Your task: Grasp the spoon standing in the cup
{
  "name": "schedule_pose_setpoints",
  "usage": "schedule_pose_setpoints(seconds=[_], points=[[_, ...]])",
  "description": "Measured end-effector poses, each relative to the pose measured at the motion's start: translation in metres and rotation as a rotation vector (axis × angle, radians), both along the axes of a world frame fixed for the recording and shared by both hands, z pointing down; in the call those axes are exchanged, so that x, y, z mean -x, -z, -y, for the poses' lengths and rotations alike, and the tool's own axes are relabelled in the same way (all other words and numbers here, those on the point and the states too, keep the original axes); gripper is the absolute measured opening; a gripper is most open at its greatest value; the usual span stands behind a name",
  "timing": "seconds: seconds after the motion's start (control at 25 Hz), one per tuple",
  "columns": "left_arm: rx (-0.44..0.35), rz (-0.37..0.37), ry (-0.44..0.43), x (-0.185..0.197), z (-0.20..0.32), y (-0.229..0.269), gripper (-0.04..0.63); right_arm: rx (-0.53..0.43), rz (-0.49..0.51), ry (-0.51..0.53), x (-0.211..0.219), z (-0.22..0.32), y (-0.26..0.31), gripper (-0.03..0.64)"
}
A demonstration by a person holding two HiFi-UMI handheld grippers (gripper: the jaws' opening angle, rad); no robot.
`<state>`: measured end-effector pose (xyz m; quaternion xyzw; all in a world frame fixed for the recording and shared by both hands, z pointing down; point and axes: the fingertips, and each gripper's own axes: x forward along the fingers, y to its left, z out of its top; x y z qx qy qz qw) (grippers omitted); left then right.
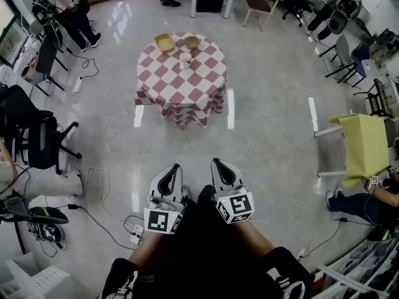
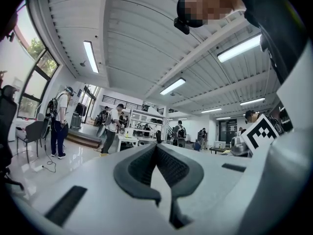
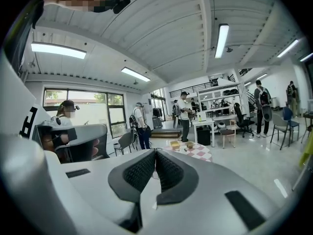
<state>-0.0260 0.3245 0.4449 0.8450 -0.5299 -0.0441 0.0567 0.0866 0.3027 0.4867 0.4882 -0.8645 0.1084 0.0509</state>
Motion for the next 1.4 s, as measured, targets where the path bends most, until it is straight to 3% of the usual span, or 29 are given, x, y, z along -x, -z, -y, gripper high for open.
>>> schedule_pose_setpoints(seconds=[0.32,0.64,0.96,1.16,1.4], points=[[0.046,-0.006,0.006,0.036,0.057,-0.020,0.008,0.029,-0.006,-0.014,0.031,0.065,-0.014,0.028],[0.060,0.013,0.053,0.050,0.174,-0.023,0.008,0.032,-0.004,0.038,0.049,0.198,-0.022,0.028],[0.040,0.026,0.116,0.046,0.311,0.002,0.008,0.030,-0.013,0.124,0.056,0.350,-0.015,0.028],[0.038,0.035,0.130,0.039,0.368,0.003,0.008,0.048,-0.013,0.143,0.058,0.420,-0.031,0.028],[0.050,0.036,0.101,0.036,0.424,0.004,0.008,0.135,-0.004,0.121,0.061,0.479,-0.062,0.028]])
